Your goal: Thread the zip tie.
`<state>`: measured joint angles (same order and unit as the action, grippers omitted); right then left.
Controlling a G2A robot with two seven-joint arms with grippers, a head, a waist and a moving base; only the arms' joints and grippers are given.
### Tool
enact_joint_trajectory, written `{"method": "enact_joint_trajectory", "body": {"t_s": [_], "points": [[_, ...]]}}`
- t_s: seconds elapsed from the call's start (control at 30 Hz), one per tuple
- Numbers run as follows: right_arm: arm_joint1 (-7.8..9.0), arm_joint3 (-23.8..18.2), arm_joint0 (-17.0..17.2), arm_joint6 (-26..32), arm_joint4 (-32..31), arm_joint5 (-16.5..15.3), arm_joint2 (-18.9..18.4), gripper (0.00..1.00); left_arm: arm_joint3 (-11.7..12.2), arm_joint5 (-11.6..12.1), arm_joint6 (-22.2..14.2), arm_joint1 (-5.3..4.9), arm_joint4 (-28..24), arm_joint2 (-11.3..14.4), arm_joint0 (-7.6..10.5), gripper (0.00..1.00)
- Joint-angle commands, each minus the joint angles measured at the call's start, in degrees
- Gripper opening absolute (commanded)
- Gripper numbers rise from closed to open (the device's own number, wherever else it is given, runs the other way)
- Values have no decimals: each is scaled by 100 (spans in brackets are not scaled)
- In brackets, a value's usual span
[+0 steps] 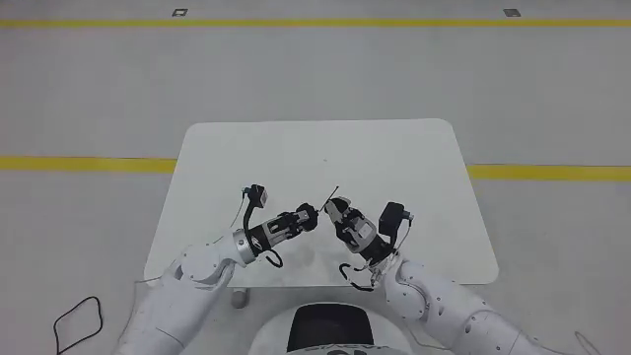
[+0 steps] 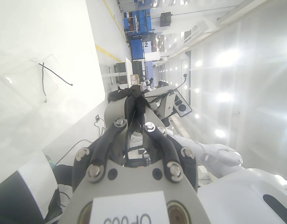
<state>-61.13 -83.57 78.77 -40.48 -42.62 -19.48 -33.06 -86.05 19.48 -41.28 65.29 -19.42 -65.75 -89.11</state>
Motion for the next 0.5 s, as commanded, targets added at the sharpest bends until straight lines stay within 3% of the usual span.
{"method": "enact_joint_trajectory", "body": {"t_s": [0.0,0.47], "points": [[-12,3,5,-8,-18,0,-8,0,0,0,0,0,0,0,0,0],[-79,71,16,7,-68,0,-69,0,0,0,0,0,0,0,0,0]]}}
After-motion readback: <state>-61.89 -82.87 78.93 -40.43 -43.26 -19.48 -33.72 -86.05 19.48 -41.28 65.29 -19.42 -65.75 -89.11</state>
